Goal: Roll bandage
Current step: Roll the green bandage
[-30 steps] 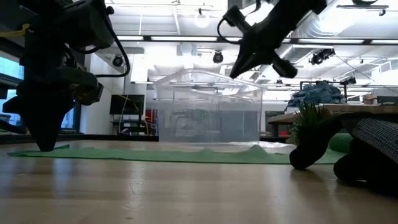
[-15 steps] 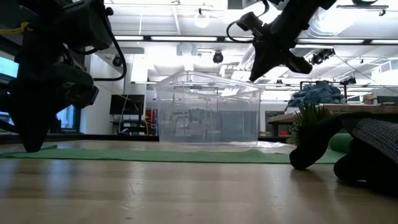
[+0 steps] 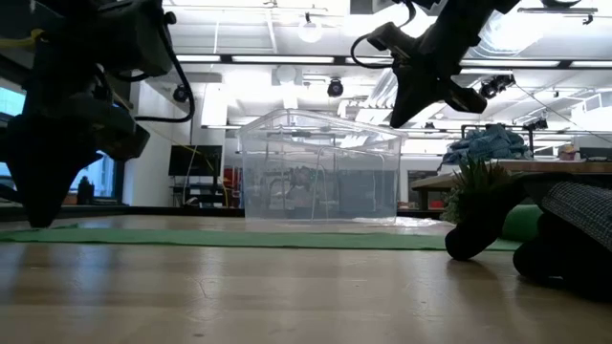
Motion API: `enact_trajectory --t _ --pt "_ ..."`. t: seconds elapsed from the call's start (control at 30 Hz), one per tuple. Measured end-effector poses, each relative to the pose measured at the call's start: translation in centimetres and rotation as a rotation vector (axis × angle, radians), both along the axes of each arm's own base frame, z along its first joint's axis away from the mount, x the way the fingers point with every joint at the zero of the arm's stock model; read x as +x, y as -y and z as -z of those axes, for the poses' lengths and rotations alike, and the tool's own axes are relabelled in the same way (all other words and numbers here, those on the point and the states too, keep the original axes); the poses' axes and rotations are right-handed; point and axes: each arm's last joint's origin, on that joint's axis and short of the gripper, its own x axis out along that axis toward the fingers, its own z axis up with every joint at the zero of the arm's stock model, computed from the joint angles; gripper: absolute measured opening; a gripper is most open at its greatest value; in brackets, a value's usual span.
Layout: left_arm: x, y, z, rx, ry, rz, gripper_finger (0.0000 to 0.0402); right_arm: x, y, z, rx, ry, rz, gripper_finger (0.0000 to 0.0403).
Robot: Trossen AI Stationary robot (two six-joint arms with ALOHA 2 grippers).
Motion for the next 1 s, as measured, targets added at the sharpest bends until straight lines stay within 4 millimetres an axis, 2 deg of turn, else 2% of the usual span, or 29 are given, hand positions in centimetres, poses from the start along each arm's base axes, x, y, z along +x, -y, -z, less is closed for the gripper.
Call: enact_trajectory --t 0.47,0.67,0.8,1.0 --pt "-0.3 -0.1 0.0 0.001 -0.036 -0.014 0.0020 0.0 0.0 0.0 -0.004 -0.003 -0.002 0.0000" --pt "-0.9 -0.2 -0.7 0.002 -0.041 -0.030 0.0030 -0.2 -0.1 0.0 0.006 -0.024 -0.051 0.0000" --pt "-1.6 -0.7 -1.8 0.019 -0.013 -0.067 0.0033 -1.7 -1.1 0.4 0.094 -0.166 -0.135 0.0000" --pt "-1.6 -1.4 -3.8 0.077 0.170 -0.176 0.0033 -4.0 -4.2 1.4 0.171 -0.428 -0.286 0.0000"
